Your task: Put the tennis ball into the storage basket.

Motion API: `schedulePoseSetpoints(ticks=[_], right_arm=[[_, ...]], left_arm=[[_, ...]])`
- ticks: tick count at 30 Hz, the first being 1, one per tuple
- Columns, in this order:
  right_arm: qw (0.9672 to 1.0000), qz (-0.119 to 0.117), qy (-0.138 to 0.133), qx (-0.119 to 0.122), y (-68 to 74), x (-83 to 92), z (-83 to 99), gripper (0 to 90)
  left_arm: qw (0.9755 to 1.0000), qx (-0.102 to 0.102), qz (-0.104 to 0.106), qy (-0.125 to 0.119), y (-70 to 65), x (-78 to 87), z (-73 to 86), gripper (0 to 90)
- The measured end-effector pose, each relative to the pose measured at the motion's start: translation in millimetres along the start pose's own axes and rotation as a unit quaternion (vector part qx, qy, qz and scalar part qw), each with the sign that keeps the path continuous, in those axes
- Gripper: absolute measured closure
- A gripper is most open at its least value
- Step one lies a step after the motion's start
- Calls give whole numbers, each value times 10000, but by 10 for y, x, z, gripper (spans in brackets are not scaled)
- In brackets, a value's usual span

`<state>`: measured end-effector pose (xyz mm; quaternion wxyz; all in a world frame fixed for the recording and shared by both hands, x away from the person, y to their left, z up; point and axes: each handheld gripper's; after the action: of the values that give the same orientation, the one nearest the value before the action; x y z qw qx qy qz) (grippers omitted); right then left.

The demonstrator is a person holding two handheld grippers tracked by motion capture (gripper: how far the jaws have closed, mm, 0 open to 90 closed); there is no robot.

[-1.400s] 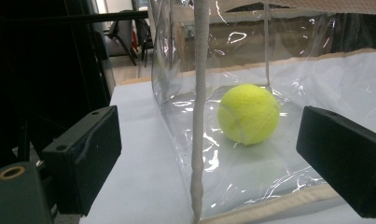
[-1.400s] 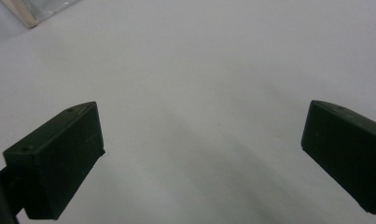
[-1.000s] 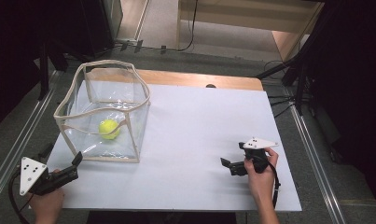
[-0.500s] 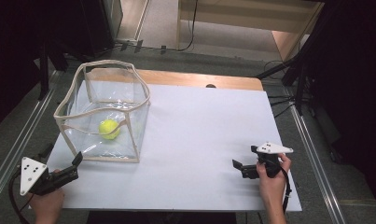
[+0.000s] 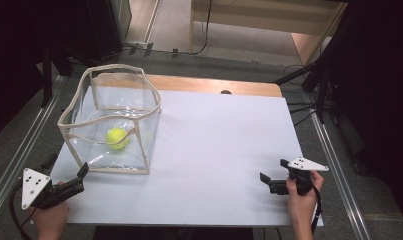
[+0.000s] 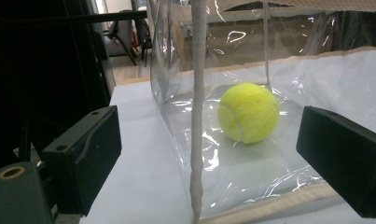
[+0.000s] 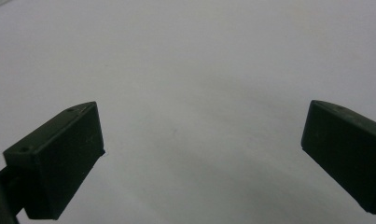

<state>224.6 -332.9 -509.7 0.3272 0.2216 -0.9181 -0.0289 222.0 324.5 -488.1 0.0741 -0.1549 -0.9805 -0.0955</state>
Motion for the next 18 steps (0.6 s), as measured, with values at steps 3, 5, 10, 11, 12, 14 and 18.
schedulePoseSetpoints(ticks=[3, 5, 10, 11, 12, 14, 18], right_arm=[[10000, -6, -31, -74, -32, 36, 30, 0], [10000, -1, -50, -72, -43, 41, 38, 0], [9999, 38, -123, -98, -95, 68, 90, 0], [9998, 28, -151, -119, -106, 85, 109, 0], [9997, 53, -179, -123, -109, 94, 119, 0], [9996, 86, -205, -160, -111, 105, 127, 0], [9990, 115, -367, -206, -144, 163, 173, 0]], left_arm=[[10000, 8, 10, -11, -2, -3, 1, 69], [10000, 5, 0, -14, -4, -3, 1, 69], [10000, 9, 33, -13, 2, -3, 1, 69], [10000, 12, 29, -22, 3, -3, 1, 69], [10000, 12, 29, -22, 3, -3, 1, 69], [10000, 14, 19, -15, 4, -2, 0, 69], [10000, 9, 32, -22, 4, -4, 0, 69]])
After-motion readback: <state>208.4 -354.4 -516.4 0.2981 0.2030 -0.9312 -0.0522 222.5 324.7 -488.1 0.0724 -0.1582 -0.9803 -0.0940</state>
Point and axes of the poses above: each handheld gripper's, and its own axes: x roughly backward along the jaws, z roughly out of its underside, y roughly to its left, and after that the axes turned 4 degrees about -x, right-handed
